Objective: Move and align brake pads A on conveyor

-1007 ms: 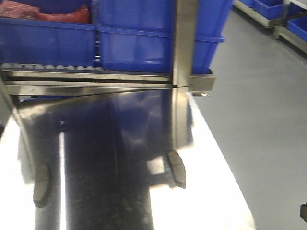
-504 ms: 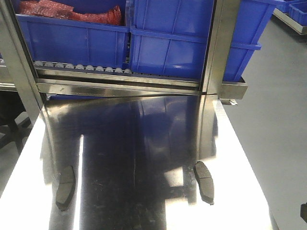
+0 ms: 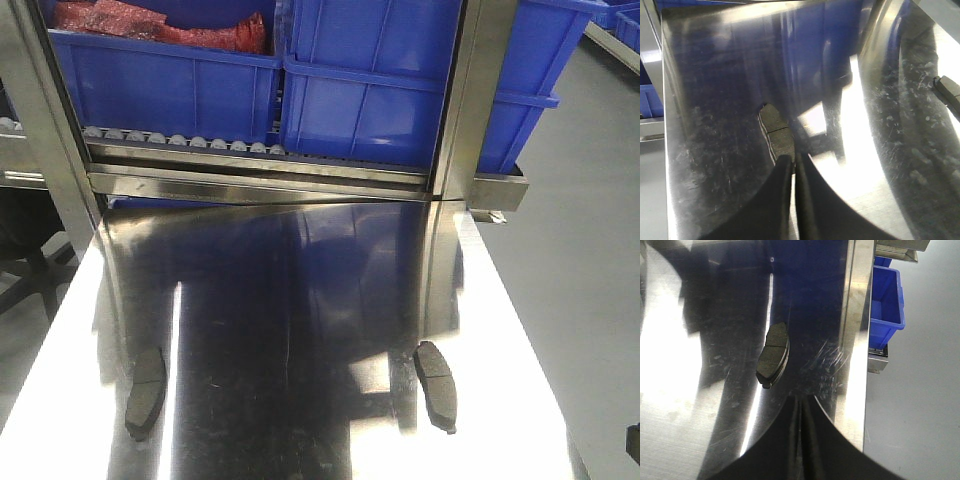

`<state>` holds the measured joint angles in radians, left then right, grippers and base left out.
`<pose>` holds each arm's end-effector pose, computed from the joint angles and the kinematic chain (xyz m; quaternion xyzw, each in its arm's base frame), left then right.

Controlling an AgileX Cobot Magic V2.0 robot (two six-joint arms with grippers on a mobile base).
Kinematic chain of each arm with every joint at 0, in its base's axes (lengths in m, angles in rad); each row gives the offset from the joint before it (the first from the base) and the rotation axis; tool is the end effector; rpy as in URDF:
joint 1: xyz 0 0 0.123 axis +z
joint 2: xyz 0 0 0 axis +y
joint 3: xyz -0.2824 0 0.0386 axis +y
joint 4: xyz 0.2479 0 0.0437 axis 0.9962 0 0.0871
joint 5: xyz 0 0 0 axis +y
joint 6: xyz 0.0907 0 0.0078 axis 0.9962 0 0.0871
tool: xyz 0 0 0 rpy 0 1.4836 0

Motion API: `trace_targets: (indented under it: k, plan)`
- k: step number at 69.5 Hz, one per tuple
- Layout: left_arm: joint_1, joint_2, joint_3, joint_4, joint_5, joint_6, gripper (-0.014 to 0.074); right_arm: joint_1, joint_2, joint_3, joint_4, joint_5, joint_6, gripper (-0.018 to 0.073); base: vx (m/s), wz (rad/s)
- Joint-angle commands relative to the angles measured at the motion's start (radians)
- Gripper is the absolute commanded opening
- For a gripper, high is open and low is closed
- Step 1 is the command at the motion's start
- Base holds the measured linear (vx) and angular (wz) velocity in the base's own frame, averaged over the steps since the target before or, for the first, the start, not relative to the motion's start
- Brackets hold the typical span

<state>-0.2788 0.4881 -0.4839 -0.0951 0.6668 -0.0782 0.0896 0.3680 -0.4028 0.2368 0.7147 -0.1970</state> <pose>0.0876 -0.0306 0.2822 0.0692 0.8772 -0.1269 0.4579 0.0703 0.0204 0.2636 -0.0832 0.8737 0.0851 0.4717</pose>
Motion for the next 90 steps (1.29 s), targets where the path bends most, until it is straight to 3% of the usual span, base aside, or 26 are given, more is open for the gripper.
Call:
trace_targets:
  k: [1, 90]
  plan:
    - [-0.003, 0.006, -0.028, -0.008, -0.059, -0.003, -0.0006, -0.002, 0.007, -0.027, 0.004, -0.062, -0.01, -0.0006, 0.0, 0.0]
    - [-0.003, 0.006, -0.028, -0.008, -0.097, -0.003, 0.0003, -0.002, 0.007, -0.027, 0.004, -0.062, -0.01, -0.0006, 0.0, 0.0]
